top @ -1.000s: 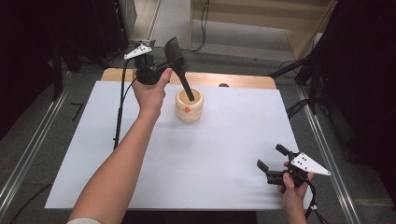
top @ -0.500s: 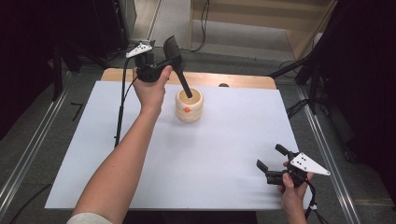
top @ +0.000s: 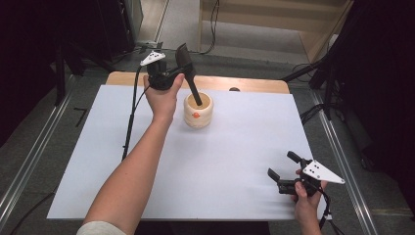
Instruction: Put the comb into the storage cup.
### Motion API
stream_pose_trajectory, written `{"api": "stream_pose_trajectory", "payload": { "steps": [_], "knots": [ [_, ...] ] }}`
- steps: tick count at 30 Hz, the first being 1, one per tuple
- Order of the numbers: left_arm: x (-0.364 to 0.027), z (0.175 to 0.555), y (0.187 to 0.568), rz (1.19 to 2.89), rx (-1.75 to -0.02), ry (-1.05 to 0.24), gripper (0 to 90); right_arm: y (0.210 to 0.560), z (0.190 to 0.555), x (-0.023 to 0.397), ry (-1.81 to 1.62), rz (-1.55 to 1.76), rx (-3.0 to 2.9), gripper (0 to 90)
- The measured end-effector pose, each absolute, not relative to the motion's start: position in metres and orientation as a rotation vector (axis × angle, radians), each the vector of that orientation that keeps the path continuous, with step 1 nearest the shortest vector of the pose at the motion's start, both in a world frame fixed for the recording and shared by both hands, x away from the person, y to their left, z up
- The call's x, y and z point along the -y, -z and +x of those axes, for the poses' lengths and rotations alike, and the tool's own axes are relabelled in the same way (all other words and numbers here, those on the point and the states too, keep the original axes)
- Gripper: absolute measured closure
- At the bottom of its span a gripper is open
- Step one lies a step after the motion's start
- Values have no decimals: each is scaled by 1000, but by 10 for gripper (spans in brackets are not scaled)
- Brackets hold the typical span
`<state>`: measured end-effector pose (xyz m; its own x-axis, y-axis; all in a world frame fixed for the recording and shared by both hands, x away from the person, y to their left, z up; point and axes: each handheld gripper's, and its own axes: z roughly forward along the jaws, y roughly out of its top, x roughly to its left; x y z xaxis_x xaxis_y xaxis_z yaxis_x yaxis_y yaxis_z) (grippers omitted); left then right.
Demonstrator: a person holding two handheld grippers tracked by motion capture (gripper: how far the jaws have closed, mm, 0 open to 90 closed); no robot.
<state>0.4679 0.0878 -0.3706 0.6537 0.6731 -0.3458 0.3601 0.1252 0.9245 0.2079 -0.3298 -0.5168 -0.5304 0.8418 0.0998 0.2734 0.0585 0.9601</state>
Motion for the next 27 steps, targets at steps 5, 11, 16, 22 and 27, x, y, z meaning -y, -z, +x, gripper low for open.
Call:
{"api": "stream_pose_trajectory", "payload": {
  "steps": [5,11,16,22,27],
  "knots": [
    [-87,469,378,1493,-921,-285,836,517,208,331,-1492,1113,-1839,0],
    [-87,467,386,1504,-928,-298,836,517,208,331,-1490,1111,-1838,0],
    [-86,468,395,1507,-946,-291,836,517,208,331,-1496,1118,-1833,0],
    [-85,467,403,1514,-949,-290,835,517,208,331,-1496,1115,-1832,0],
    [-85,466,411,1503,-970,-281,835,517,208,332,-1509,1124,-1819,0]
  ]
}}
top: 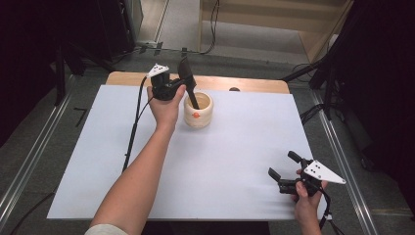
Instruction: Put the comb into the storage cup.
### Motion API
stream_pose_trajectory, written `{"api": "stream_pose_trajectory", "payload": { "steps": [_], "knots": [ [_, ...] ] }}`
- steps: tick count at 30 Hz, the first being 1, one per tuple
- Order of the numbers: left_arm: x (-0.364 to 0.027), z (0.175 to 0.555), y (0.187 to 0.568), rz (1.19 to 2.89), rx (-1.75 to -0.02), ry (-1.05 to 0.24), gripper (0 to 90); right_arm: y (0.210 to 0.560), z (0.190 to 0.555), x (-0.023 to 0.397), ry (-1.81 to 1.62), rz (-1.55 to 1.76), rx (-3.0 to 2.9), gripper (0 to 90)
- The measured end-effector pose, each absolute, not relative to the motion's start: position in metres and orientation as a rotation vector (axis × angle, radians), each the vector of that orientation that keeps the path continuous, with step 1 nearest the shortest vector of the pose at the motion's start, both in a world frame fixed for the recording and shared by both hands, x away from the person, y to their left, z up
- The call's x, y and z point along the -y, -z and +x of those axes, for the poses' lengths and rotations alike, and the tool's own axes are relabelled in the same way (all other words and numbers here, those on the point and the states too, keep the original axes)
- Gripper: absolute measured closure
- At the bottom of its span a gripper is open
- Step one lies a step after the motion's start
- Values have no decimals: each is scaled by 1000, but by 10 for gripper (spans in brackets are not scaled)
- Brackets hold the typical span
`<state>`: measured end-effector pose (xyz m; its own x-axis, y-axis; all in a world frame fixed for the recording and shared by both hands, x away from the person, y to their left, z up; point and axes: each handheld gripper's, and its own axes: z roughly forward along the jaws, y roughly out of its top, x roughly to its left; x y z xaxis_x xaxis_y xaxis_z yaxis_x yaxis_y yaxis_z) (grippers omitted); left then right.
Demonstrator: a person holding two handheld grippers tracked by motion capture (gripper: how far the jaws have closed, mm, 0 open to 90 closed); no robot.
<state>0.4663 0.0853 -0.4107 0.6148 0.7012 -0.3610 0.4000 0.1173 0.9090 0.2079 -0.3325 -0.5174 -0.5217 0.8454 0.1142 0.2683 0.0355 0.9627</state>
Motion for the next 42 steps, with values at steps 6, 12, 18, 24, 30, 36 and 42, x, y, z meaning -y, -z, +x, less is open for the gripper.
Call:
{"api": "stream_pose_trajectory", "payload": {
  "steps": [6,12,18,24,30,36,42],
  "knots": [
    [-83,465,420,1499,-989,-272,834,517,208,334,-1520,1131,-1810,0],
    [-81,464,425,1500,-996,-268,834,518,208,334,-1520,1133,-1806,0],
    [-79,464,431,1473,-1011,-236,835,518,208,334,-1520,1129,-1808,0],
    [-77,463,438,1474,-1022,-222,835,518,208,334,-1521,1128,-1809,0],
    [-78,464,443,1484,-1025,-206,832,518,208,334,-1521,1130,-1808,0],
    [-82,467,445,1496,-1027,-186,738,518,208,334,-1520,1127,-1811,0],
    [-87,468,446,1529,-1029,-140,412,518,208,334,-1521,1131,-1805,0]
  ]
}}
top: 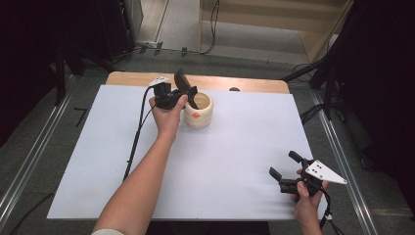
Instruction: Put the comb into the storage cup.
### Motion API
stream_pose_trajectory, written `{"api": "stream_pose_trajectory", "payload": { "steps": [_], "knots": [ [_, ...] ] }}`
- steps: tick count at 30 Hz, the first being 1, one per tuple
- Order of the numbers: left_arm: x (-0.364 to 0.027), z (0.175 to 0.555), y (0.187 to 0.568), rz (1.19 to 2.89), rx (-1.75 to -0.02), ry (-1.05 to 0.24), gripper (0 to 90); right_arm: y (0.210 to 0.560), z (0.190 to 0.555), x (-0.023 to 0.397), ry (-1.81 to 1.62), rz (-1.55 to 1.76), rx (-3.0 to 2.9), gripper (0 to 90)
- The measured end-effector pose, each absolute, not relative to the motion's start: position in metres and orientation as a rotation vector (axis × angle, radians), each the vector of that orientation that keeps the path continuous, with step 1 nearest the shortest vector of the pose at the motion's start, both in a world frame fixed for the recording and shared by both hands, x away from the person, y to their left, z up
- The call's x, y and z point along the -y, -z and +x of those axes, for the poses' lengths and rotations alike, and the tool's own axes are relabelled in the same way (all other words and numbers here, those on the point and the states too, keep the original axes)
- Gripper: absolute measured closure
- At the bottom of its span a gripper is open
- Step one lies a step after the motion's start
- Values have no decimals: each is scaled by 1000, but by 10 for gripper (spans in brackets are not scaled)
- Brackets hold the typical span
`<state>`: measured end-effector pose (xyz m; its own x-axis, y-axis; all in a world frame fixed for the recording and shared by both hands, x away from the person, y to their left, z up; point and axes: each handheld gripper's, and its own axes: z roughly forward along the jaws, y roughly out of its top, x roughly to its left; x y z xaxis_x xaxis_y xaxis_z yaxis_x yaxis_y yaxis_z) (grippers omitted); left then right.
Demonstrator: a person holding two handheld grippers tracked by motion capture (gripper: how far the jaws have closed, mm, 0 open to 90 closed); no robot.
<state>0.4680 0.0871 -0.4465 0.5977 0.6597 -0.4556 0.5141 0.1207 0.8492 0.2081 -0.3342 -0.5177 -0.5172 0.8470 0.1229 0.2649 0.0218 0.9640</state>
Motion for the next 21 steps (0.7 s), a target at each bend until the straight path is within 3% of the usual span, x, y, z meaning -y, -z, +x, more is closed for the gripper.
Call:
{"api": "stream_pose_trajectory", "payload": {
  "steps": [4,8,21],
  "knots": [
    [-91,466,444,1545,-1030,-151,133,518,208,334,-1521,1130,-1809,0],
    [-94,462,443,1558,-1023,-149,0,518,208,333,-1521,1131,-1808,0],
    [-105,443,444,1602,-970,-199,0,518,208,333,-1515,1130,-1812,0]
  ]
}}
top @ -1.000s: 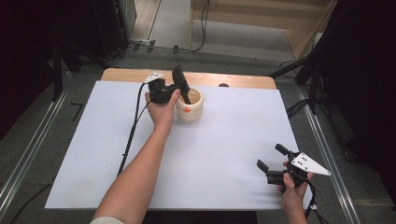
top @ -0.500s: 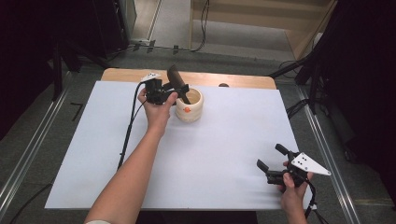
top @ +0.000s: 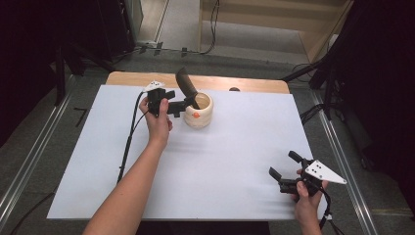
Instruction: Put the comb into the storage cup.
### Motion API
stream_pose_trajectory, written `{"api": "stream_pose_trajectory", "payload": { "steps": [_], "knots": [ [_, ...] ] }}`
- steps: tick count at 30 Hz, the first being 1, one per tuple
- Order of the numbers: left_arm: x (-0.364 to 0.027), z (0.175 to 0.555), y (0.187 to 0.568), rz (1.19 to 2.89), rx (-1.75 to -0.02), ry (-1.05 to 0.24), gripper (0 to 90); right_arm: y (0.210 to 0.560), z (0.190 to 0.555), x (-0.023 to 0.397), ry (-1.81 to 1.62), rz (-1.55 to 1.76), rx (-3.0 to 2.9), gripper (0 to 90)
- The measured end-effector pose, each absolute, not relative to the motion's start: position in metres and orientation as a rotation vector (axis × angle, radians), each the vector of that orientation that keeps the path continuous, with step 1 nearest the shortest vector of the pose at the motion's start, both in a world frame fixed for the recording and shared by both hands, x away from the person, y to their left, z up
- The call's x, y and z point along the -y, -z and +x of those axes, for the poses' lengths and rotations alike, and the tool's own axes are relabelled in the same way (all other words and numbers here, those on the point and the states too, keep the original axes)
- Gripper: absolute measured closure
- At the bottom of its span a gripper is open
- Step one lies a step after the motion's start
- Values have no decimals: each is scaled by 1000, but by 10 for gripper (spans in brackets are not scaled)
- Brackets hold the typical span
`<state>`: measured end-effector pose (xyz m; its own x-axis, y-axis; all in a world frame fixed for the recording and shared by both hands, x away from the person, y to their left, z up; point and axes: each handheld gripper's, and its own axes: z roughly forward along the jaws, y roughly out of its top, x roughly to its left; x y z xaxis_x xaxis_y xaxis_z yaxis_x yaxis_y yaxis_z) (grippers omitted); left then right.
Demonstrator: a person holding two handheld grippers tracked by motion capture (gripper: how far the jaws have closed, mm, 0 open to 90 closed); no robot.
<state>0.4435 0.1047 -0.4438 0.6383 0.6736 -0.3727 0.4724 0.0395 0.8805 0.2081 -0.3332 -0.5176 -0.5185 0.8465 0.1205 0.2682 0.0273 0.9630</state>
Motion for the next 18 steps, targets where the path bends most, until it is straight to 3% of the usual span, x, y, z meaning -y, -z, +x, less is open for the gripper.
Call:
{"api": "stream_pose_trajectory", "payload": {
  "steps": [18],
  "knots": [
    [-114,417,440,1664,-883,-256,0,518,208,333,-1514,1132,-1810,0]
  ]
}}
